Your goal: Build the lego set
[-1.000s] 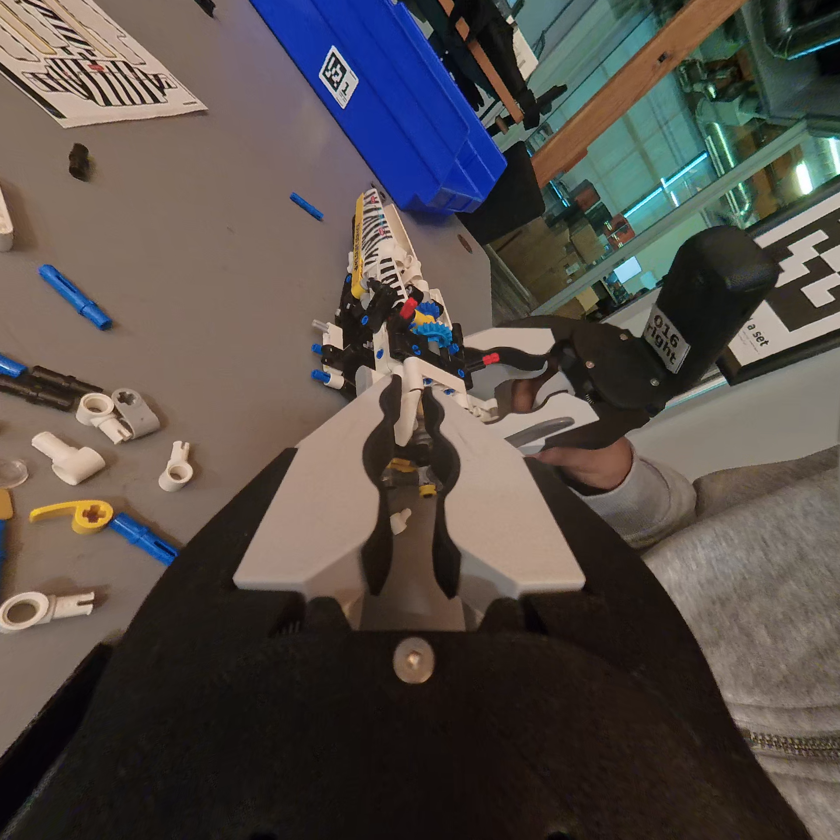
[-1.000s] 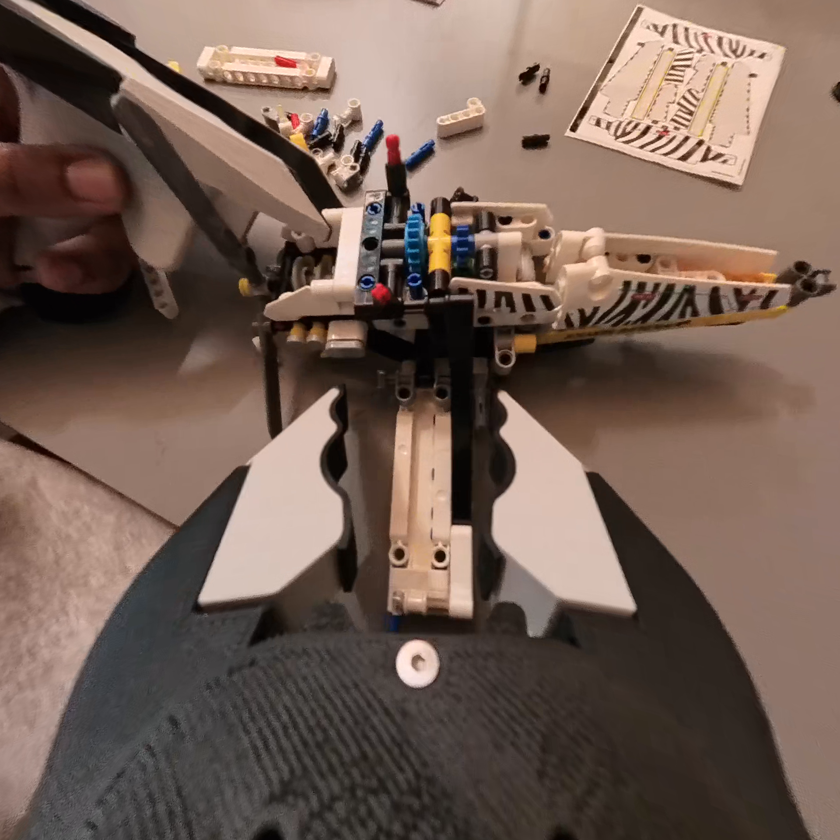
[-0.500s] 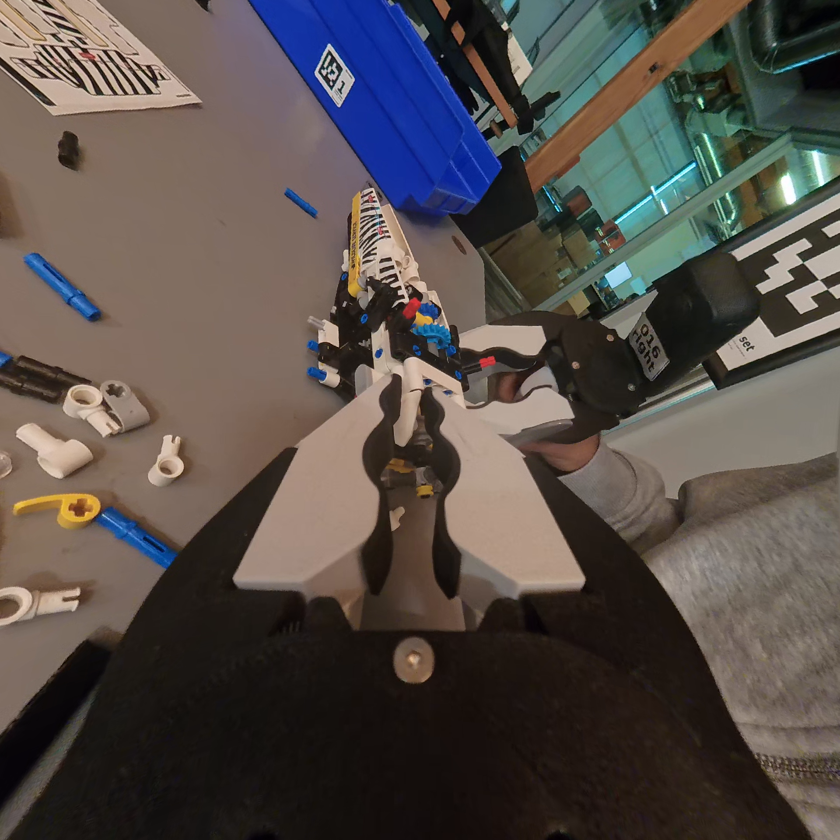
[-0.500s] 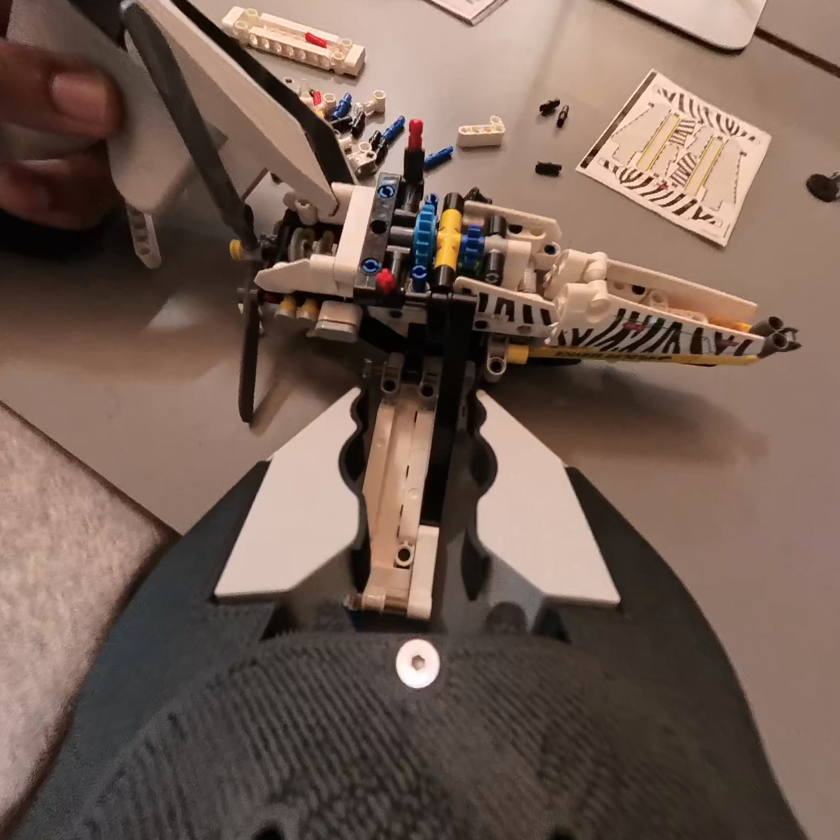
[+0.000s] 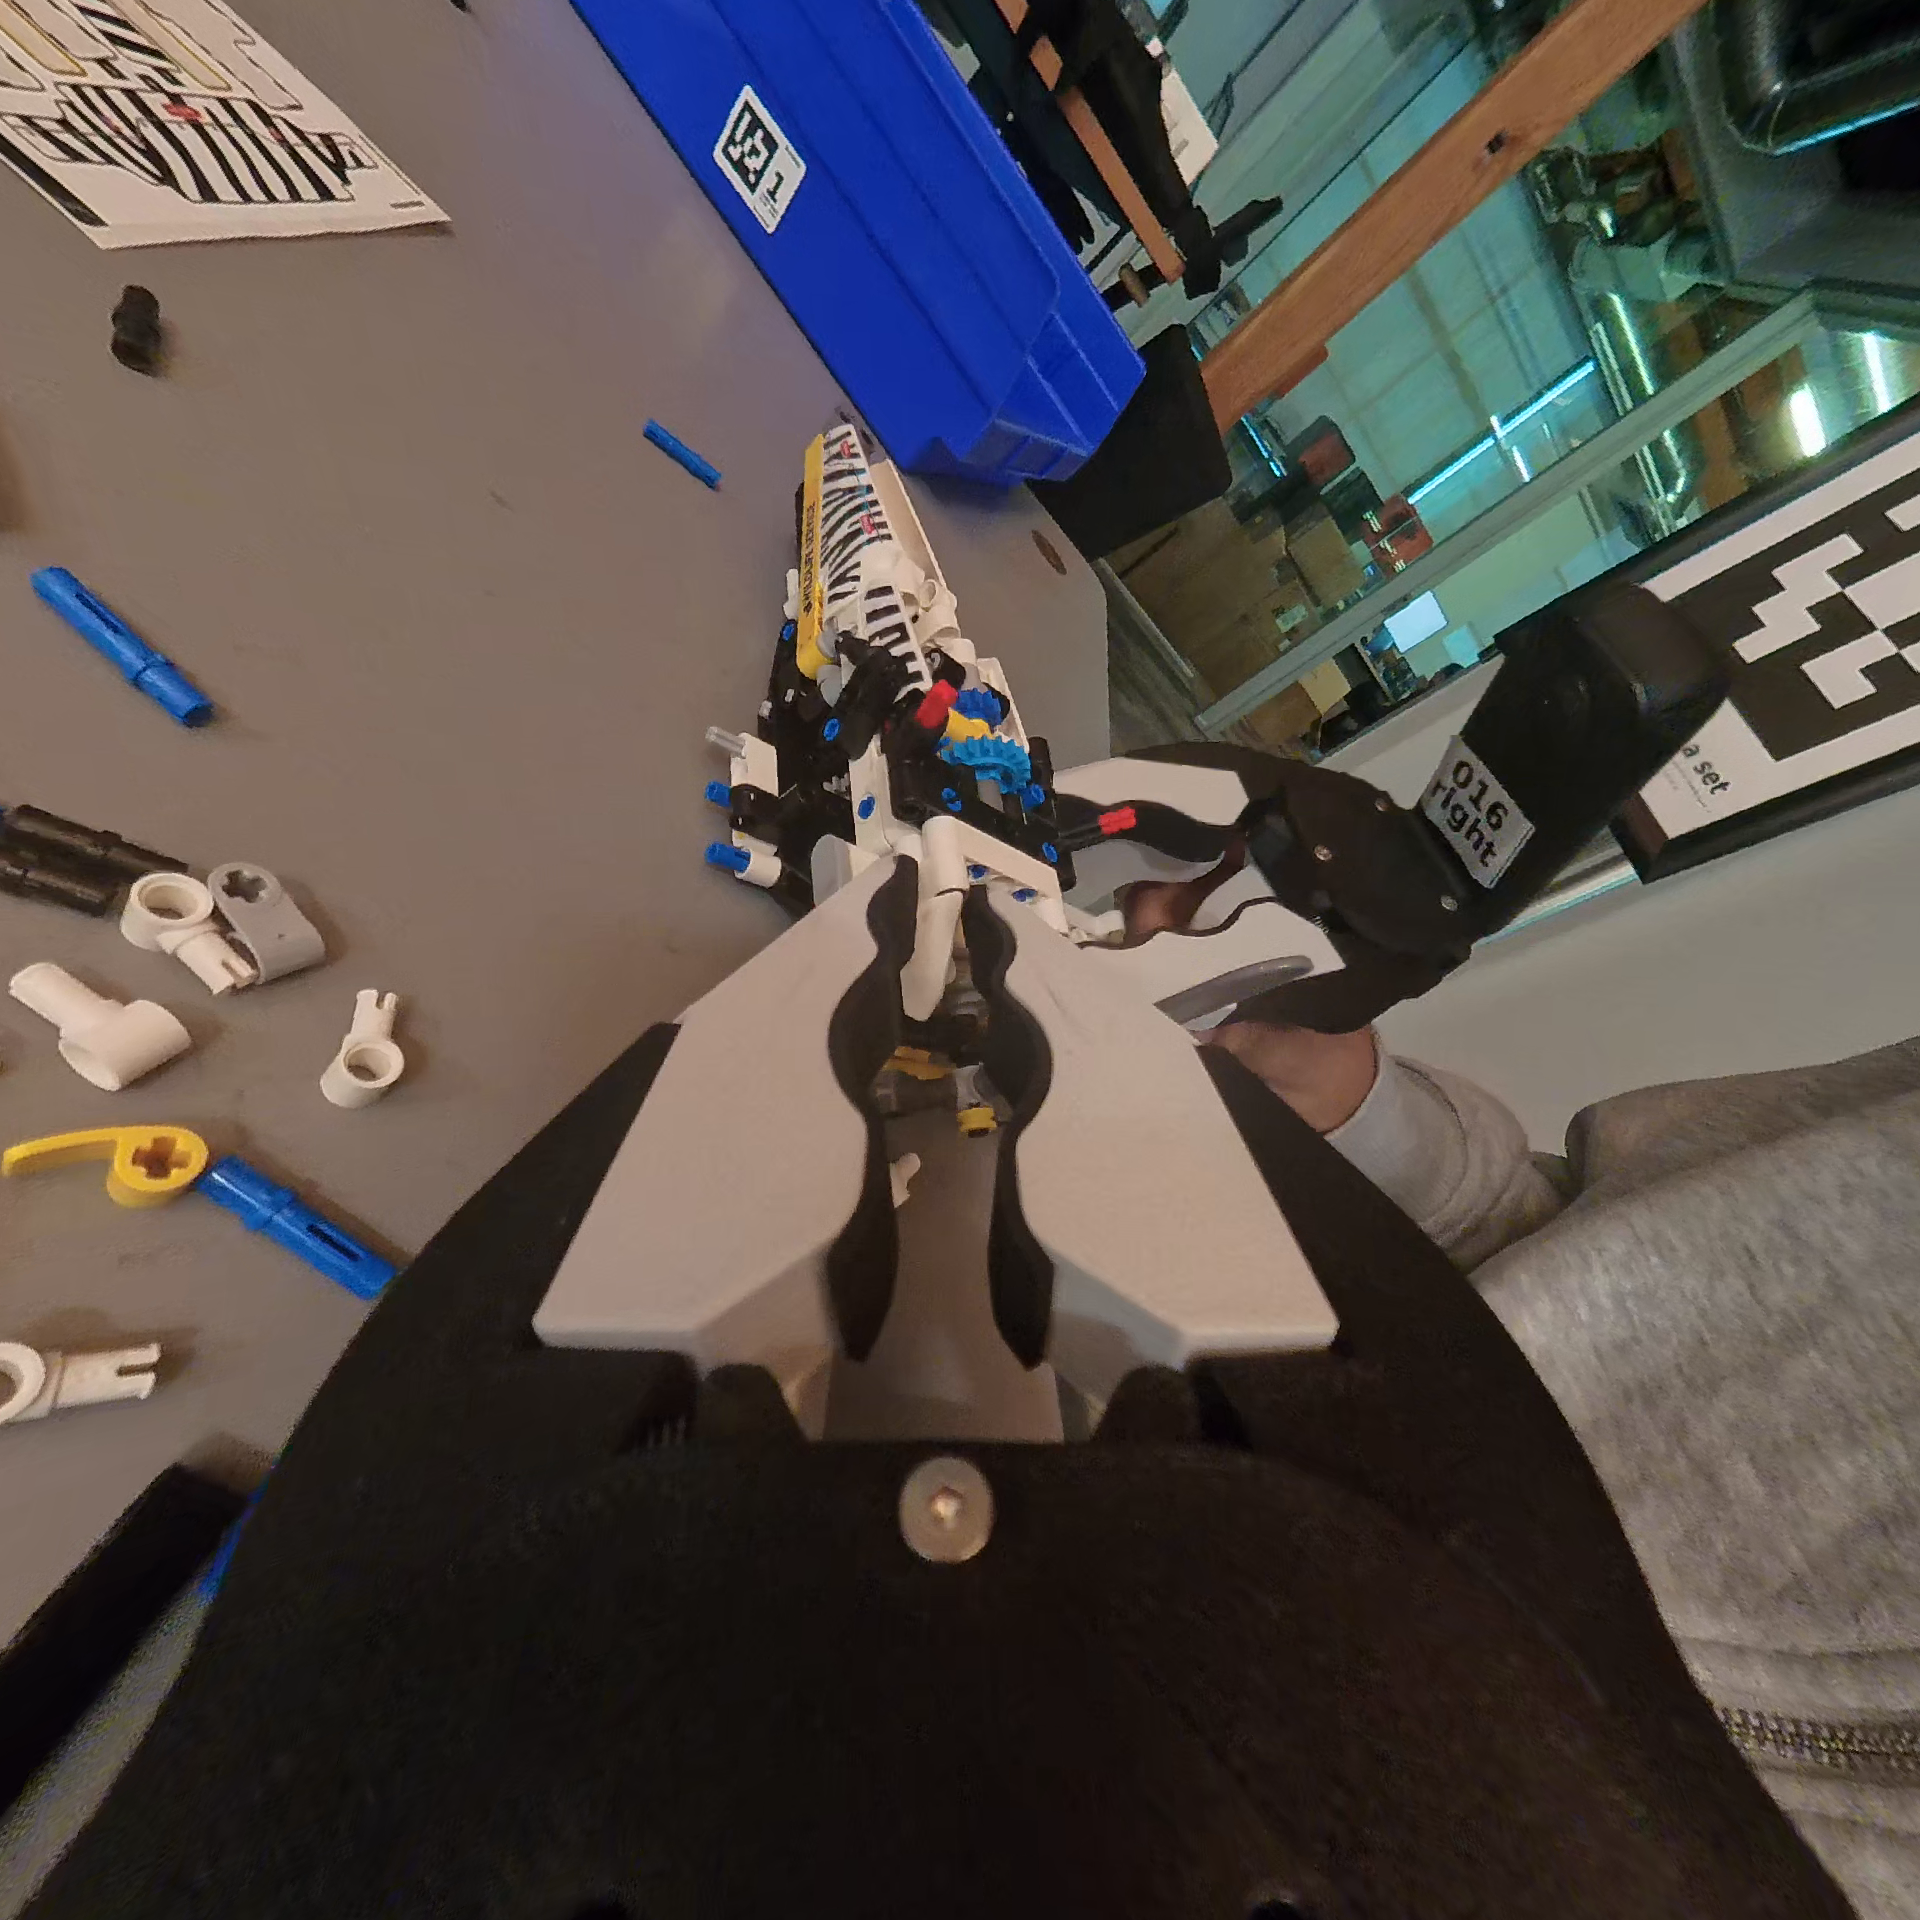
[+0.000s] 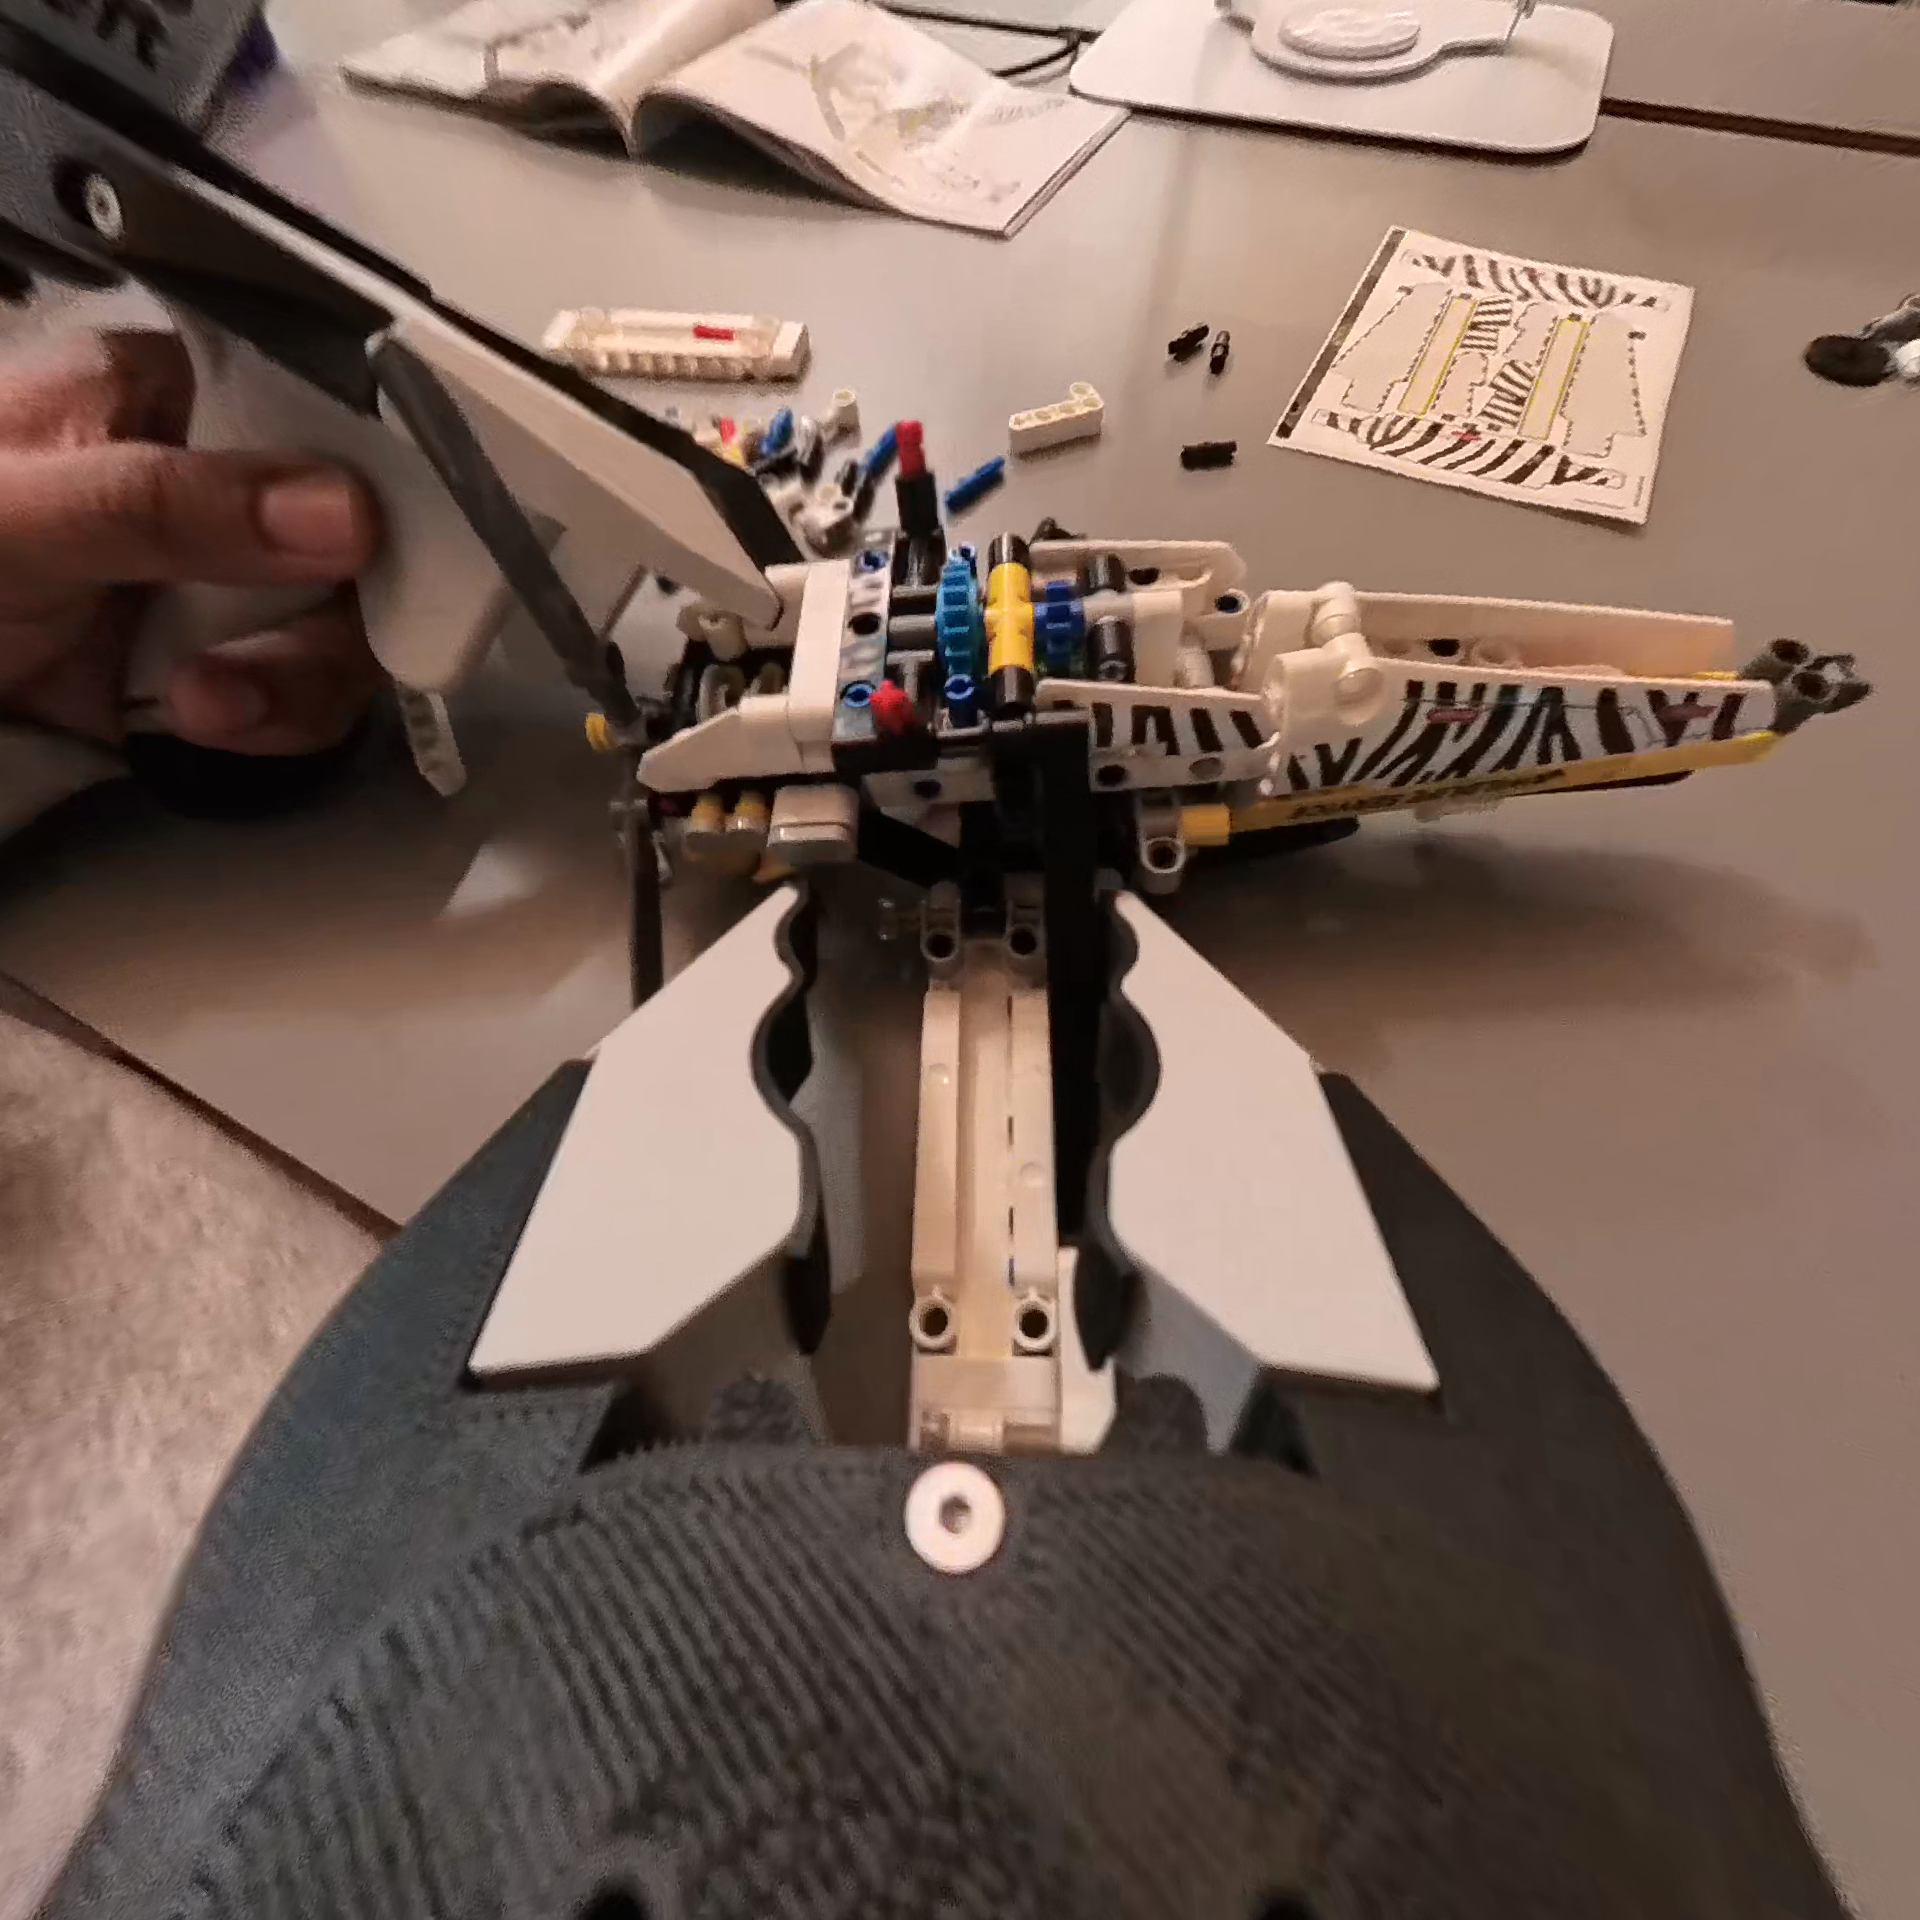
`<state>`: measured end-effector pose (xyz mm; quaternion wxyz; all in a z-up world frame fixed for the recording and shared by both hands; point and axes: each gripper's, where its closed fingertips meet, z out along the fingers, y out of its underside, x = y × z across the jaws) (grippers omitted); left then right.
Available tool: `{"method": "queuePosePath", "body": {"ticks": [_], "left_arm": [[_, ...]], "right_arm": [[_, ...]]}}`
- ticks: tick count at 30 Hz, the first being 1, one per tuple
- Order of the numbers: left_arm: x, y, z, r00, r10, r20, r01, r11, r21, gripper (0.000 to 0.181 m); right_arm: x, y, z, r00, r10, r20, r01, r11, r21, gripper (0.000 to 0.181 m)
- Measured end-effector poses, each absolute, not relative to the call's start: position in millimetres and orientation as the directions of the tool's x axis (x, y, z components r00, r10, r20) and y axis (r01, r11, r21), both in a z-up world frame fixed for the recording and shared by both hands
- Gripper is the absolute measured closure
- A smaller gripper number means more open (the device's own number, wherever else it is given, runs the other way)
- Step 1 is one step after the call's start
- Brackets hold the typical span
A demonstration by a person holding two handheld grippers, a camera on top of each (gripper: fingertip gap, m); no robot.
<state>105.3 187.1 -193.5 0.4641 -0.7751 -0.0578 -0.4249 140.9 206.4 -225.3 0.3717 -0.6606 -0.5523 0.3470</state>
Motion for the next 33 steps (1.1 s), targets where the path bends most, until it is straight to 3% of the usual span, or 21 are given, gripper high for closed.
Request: {"method": "queuePosePath", "body": {"ticks": [6, 15, 33], "left_arm": [[105.5, 186.4, -193.5, 0.628, -0.304, 0.716, 0.489, -0.562, -0.667, 0.173], [101.5, 187.0, -193.2, 0.630, -0.293, 0.719, 0.501, -0.554, -0.665, 0.174], [101.4, 186.8, -194.7, 0.625, -0.282, 0.728, 0.511, -0.557, -0.654, 0.174]], "right_arm": [[139.5, 211.1, -232.4, 0.189, 0.980, 0.057, 0.521, -0.050, -0.852, 0.140], [141.1, 204.2, -234.0, 0.121, 0.980, 0.159, 0.558, 0.065, -0.827, 0.139], [137.4, 209.0, -235.2, 0.163, 0.979, 0.119, 0.549, 0.010, -0.836, 0.142]]}}
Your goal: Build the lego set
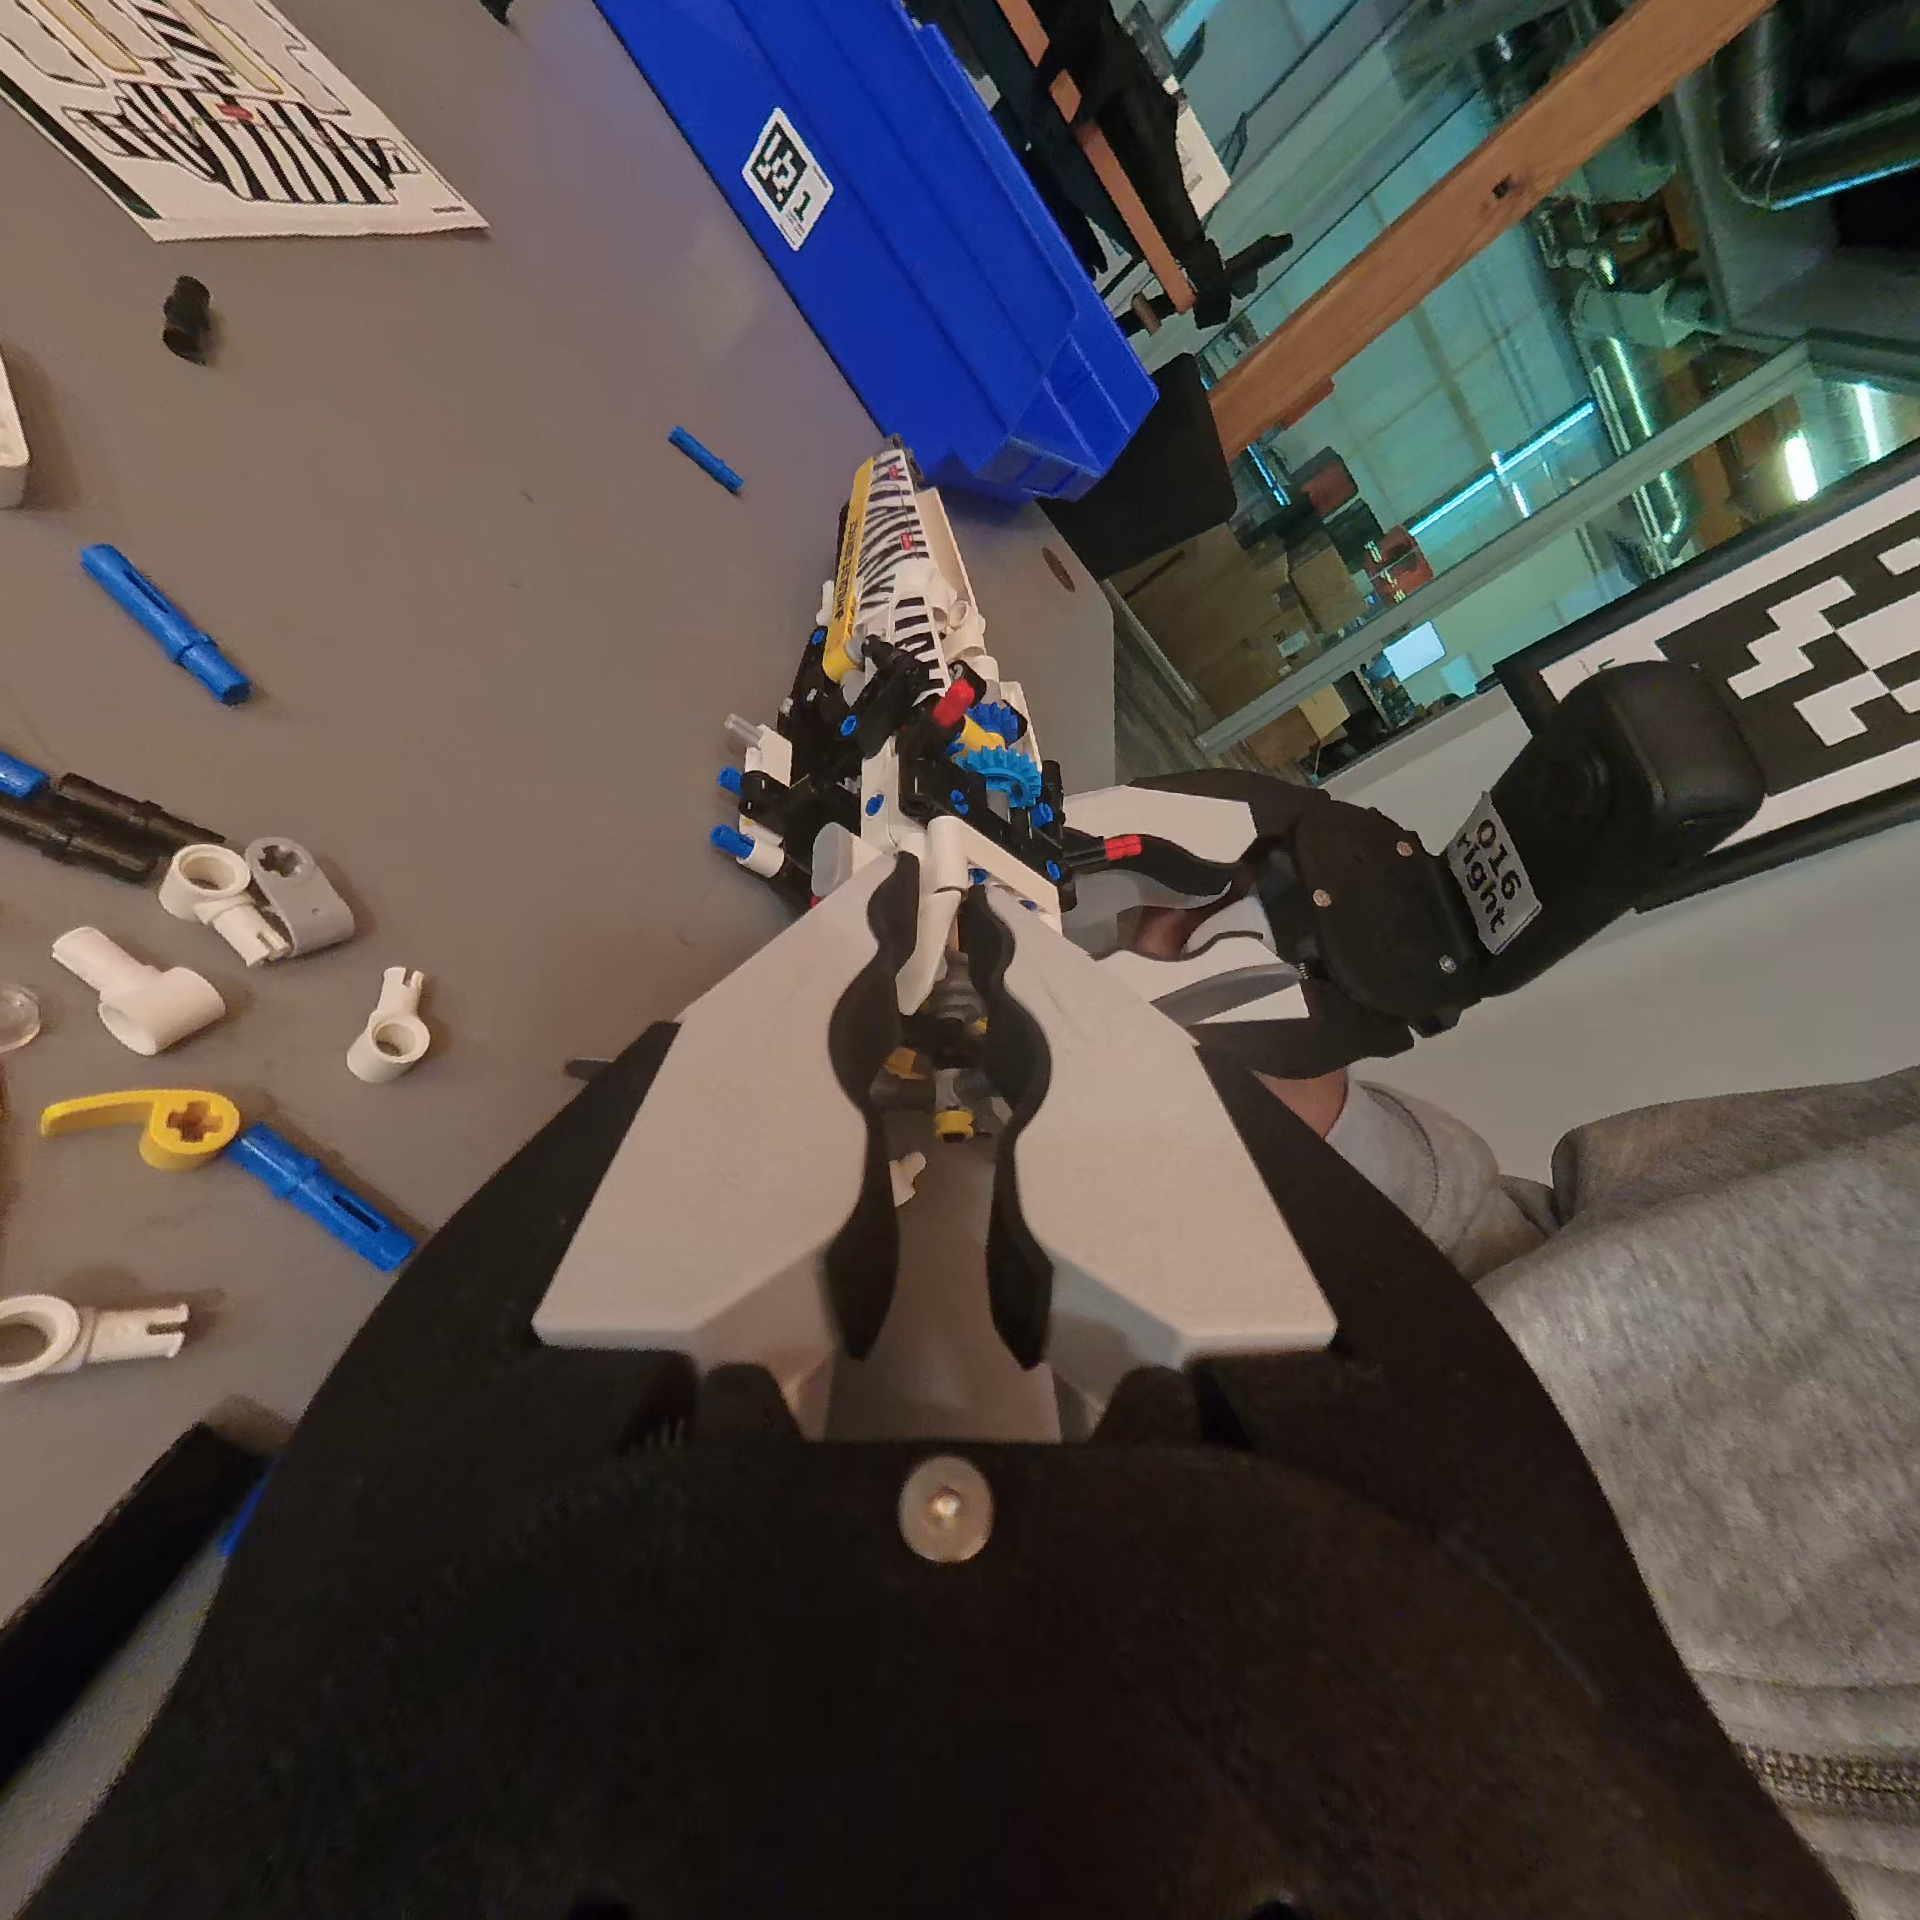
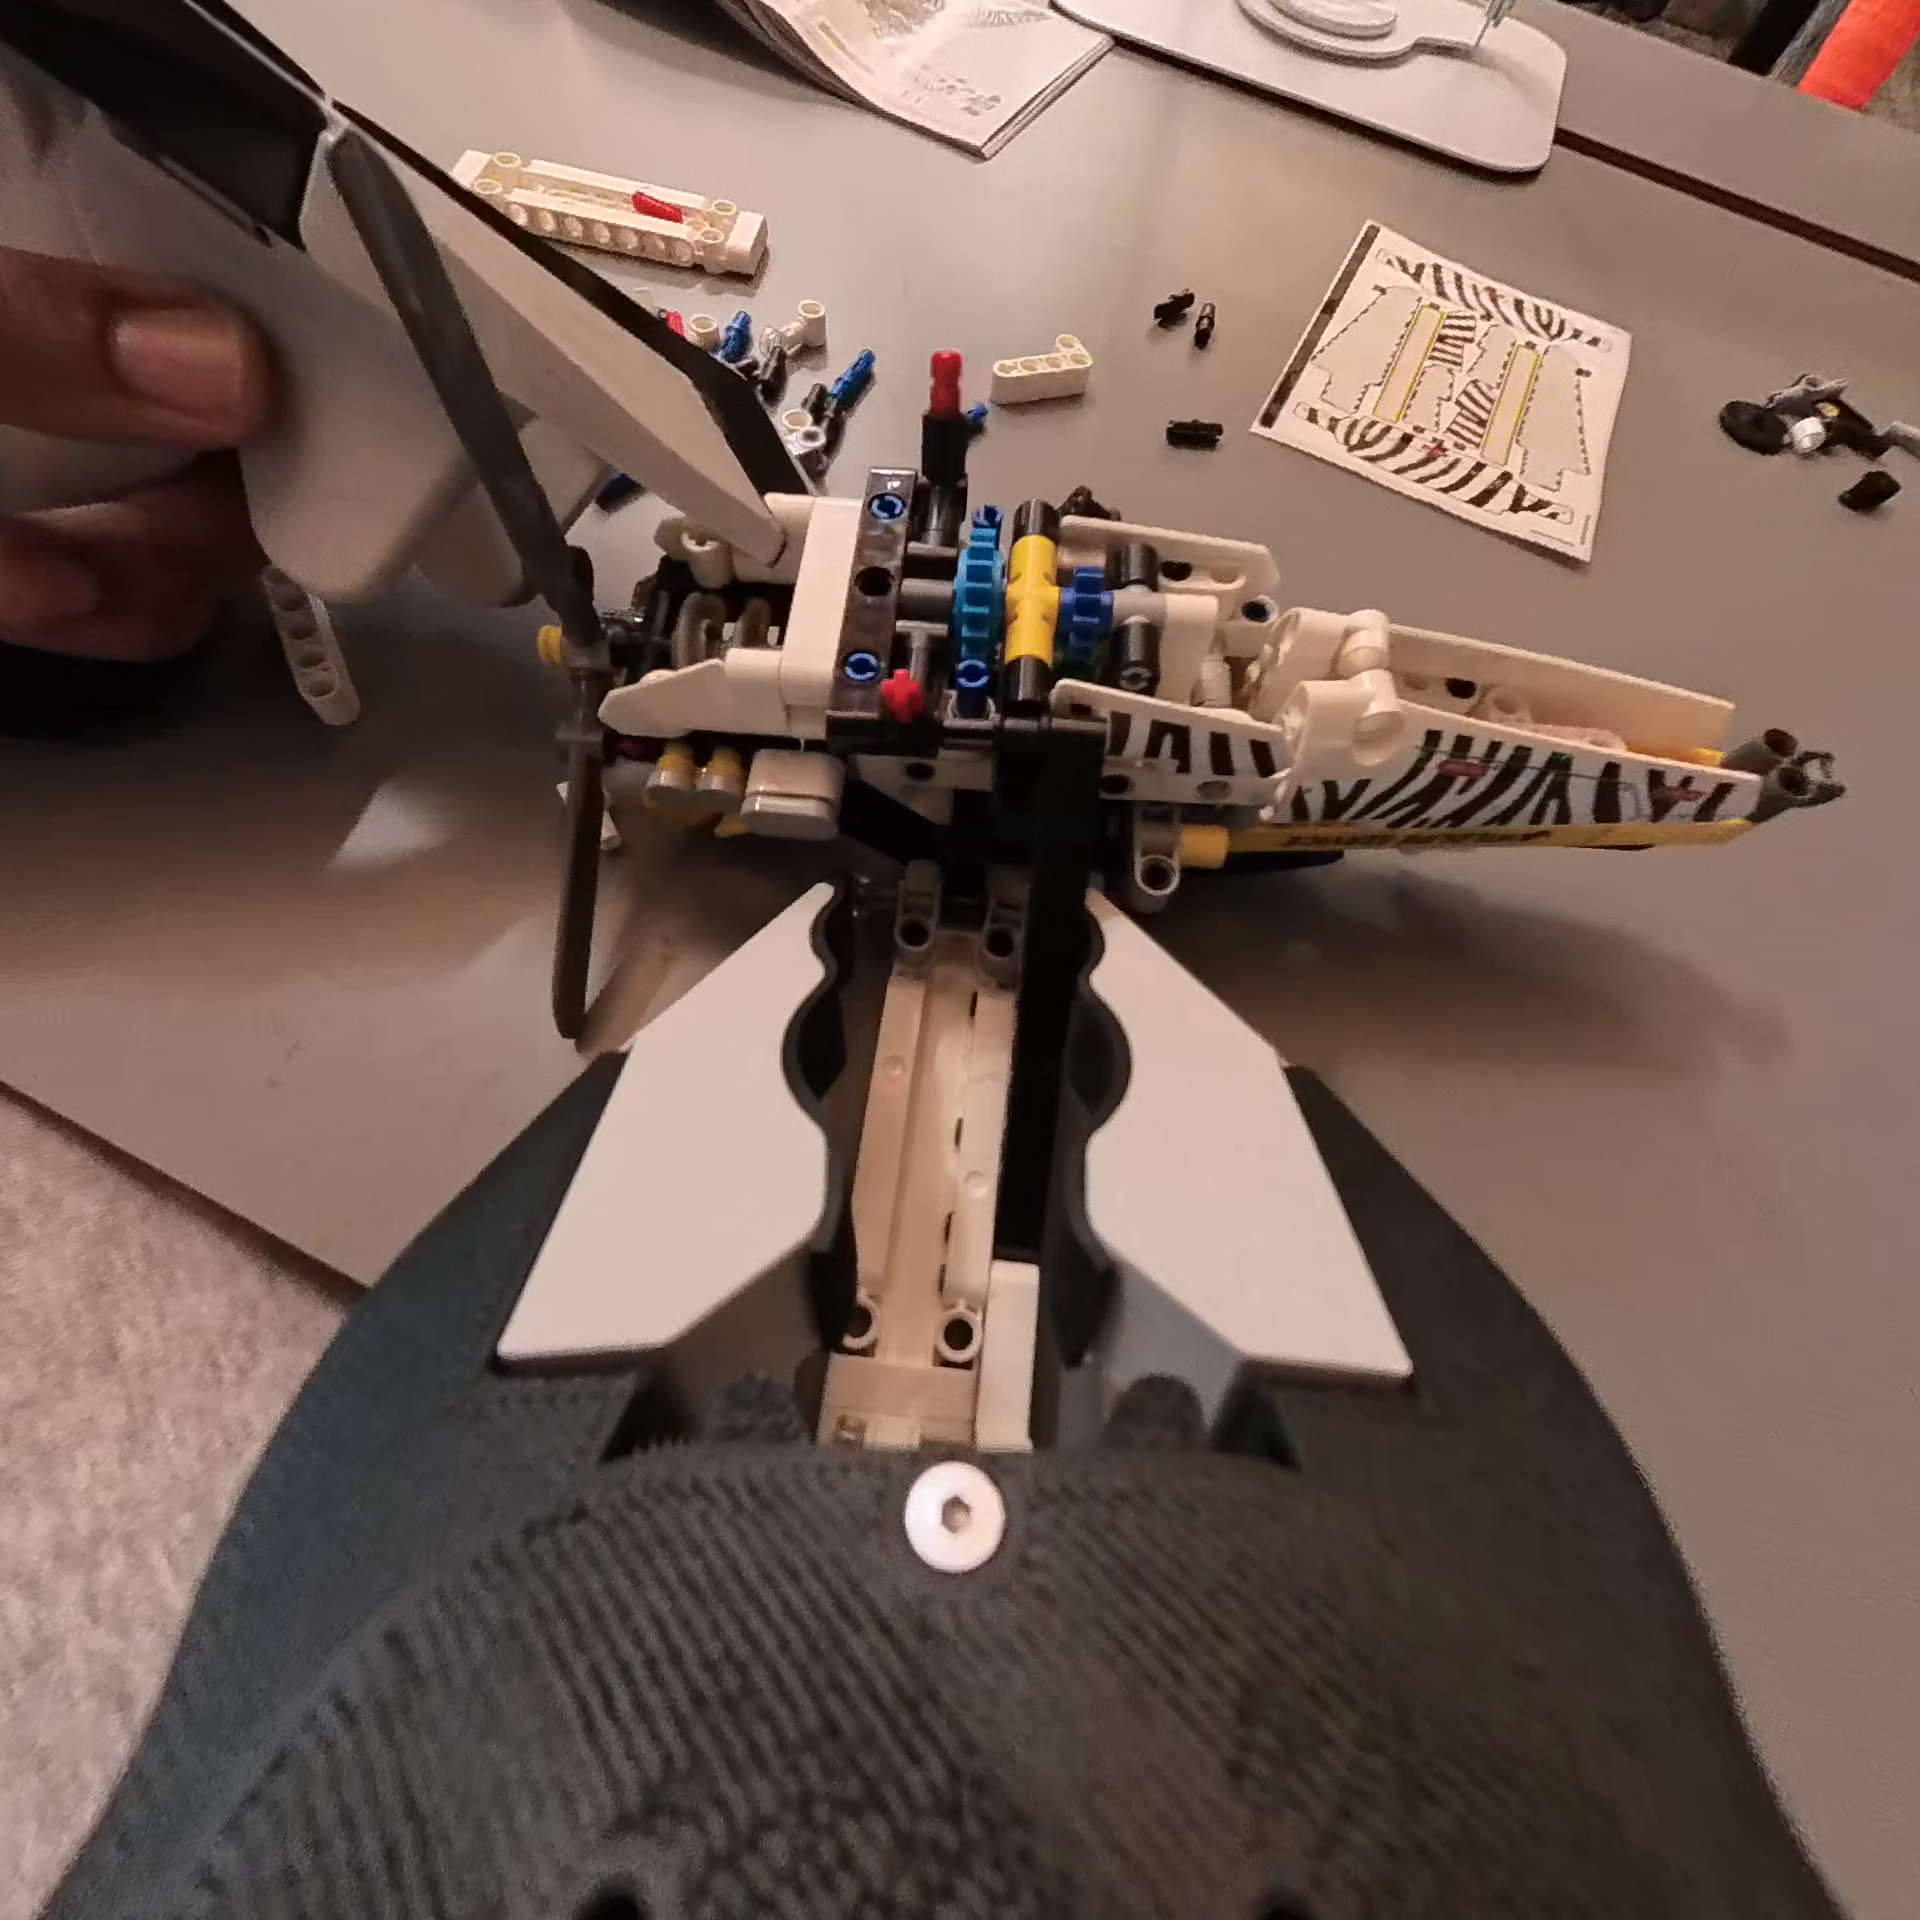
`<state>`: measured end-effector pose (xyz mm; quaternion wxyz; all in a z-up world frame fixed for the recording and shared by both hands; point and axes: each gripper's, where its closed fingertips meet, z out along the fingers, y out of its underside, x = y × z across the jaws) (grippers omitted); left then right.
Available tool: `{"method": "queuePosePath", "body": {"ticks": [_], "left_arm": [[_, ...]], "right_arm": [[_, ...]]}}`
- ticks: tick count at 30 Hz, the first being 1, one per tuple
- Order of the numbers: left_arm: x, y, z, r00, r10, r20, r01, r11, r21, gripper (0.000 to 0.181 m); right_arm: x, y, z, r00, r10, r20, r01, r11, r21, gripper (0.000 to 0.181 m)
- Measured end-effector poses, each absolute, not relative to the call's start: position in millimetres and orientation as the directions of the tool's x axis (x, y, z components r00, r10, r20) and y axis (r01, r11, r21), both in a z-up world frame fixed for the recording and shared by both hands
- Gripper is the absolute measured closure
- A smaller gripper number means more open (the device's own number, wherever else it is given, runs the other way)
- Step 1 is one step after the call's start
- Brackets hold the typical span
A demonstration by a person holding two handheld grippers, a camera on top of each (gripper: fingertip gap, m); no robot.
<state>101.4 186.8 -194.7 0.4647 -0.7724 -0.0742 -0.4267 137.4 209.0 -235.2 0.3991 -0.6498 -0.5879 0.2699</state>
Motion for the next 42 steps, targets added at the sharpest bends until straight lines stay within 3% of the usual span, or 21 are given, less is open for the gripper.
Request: {"method": "queuePosePath", "body": {"ticks": [42], "left_arm": [[99.5, 187.4, -193.1, 0.598, -0.283, 0.750, 0.535, -0.556, -0.637, 0.174]], "right_arm": [[135.8, 202.9, -234.7, 0.036, 0.998, -0.057, 0.553, -0.068, -0.830, 0.148]]}}
